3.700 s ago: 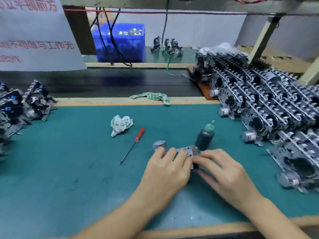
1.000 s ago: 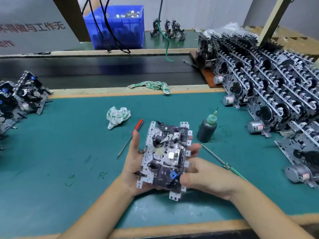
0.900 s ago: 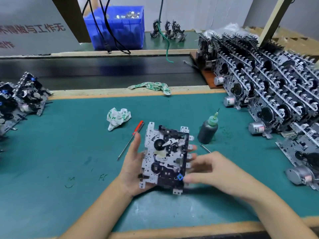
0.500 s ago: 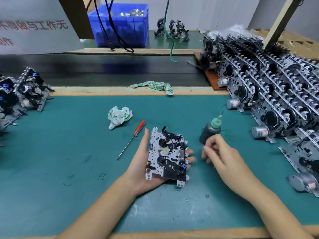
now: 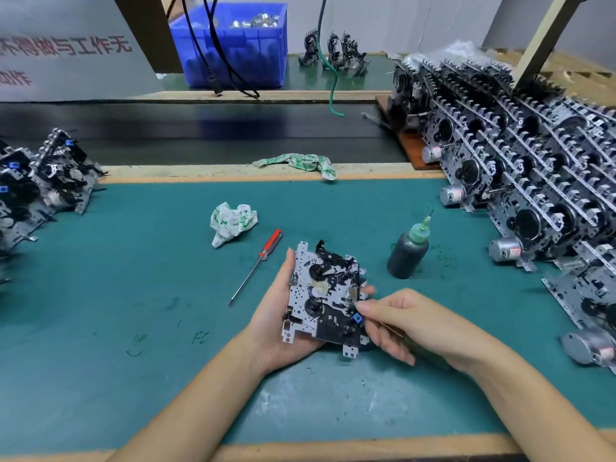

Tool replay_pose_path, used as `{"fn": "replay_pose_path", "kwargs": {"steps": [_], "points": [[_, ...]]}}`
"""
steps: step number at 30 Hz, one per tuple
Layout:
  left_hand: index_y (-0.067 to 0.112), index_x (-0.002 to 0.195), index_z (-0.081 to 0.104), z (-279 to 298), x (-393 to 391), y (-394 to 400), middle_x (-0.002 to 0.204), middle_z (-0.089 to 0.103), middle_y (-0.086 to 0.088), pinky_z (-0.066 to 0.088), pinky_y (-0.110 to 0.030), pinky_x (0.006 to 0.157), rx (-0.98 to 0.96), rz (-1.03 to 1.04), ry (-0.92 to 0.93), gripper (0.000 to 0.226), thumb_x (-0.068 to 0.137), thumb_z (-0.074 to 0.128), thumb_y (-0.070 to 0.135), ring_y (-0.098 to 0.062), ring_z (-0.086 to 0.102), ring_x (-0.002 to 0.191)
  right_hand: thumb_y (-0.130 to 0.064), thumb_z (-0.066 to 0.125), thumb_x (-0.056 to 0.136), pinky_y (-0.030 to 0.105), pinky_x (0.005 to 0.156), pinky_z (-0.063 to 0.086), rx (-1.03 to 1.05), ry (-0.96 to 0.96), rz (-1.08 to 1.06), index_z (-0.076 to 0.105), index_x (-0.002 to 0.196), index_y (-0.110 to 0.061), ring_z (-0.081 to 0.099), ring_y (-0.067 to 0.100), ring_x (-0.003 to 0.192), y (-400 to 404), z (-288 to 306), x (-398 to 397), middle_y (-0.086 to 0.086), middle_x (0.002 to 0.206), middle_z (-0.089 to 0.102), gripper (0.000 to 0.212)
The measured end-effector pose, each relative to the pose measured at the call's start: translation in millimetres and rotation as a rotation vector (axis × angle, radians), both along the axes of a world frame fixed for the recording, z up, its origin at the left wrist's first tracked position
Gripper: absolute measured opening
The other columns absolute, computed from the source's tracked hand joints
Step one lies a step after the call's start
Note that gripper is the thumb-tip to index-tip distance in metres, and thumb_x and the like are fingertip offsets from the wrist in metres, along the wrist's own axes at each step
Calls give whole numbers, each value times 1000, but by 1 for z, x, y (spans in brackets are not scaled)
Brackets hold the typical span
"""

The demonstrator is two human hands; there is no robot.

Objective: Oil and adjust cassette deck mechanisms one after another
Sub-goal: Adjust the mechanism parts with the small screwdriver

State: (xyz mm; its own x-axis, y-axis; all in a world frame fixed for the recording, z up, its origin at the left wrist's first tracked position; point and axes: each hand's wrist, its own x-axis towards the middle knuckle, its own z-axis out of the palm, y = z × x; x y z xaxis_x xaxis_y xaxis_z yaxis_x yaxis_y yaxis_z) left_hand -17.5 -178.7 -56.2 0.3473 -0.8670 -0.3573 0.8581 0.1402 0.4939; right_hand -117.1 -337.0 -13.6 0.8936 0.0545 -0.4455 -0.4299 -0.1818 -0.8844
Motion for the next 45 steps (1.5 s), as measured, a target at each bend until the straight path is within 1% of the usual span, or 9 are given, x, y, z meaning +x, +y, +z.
{"fn": "replay_pose_path", "kwargs": {"steps": [15, 20, 29, 36, 38, 40, 42, 44, 45], "points": [[6, 122, 64, -1, 1, 0, 131, 56, -21, 43, -41, 104, 58, 15, -40, 82, 87, 29, 72, -31, 54, 122, -39, 39, 98, 16, 35, 18, -67, 27, 73, 42, 44, -17, 20, 11, 27, -3, -1, -1, 0, 29, 30, 58], [7, 113, 70, -3, -1, -2, 124, 62, -19, 52, -38, 94, 80, 57, -44, 80, 87, 30, 71, -28, 61, 114, -42, 39, 98, 17, 38, 26, -132, 37, 93, 41, 37, -21, 21, 12, 28, -6, -3, 4, 0, 26, 29, 65], [7, 108, 72, -2, -2, -4, 119, 65, -19, 56, -38, 82, 95, 63, -55, 78, 87, 30, 70, -29, 65, 107, -50, 40, 96, 18, 39, 17, -99, 121, 189, 36, 38, -21, 20, 11, 29, -14, -3, 4, -3, 30, 25, 65], [7, 113, 70, -1, -2, -2, 123, 62, -20, 55, -39, 86, 86, 51, -79, 81, 86, 28, 72, -29, 63, 111, -43, 36, 100, 22, 41, 23, -95, 95, 186, 37, 34, -20, 21, 14, 31, -10, 4, 3, -1, 29, 25, 70], [6, 115, 68, 0, -3, 0, 125, 61, -20, 54, -39, 87, 80, 52, -74, 84, 86, 25, 72, -30, 61, 113, -41, 35, 100, 29, 53, 34, -136, 22, 143, 41, 28, -20, 25, 19, 37, -5, 2, 1, -1, 27, 28, 75], [5, 119, 66, 2, -4, 2, 129, 58, -20, 52, -40, 91, 59, 64, -73, 85, 86, 25, 72, -30, 58, 117, -42, 34, 100, 29, 63, 40, -132, -43, 91, 45, 28, -21, 28, 22, 40, -2, 1, -1, -2, 27, 30, 76], [3, 122, 63, 7, -6, 4, 134, 53, -21, 45, -45, 101, 33, 93, -41, 85, 85, 32, 73, -32, 53, 123, -39, 34, 101, 20, 50, 40, -28, -84, -22, 46, 35, -20, 25, 17, 32, -4, -2, -3, -2, 26, 28, 69], [-2, 125, 58, 10, -8, 5, 137, 48, -26, 36, -51, 107, 2, 125, -4, 87, 86, 36, 72, -38, 48, 127, -34, 36, 100, 16, 32, 24, 146, -106, -185, 49, 48, -17, 15, 11, 26, -12, -6, -6, -2, 27, 24, 57], [-5, 128, 54, 11, -9, 6, 138, 45, -29, 34, -54, 107, -10, 142, 20, 89, 86, 37, 71, -43, 45, 127, -33, 37, 99, 12, 33, 17, 210, -108, -243, 50, 54, -16, 12, 9, 26, -16, -8, -7, -2, 29, 24, 50]]}}
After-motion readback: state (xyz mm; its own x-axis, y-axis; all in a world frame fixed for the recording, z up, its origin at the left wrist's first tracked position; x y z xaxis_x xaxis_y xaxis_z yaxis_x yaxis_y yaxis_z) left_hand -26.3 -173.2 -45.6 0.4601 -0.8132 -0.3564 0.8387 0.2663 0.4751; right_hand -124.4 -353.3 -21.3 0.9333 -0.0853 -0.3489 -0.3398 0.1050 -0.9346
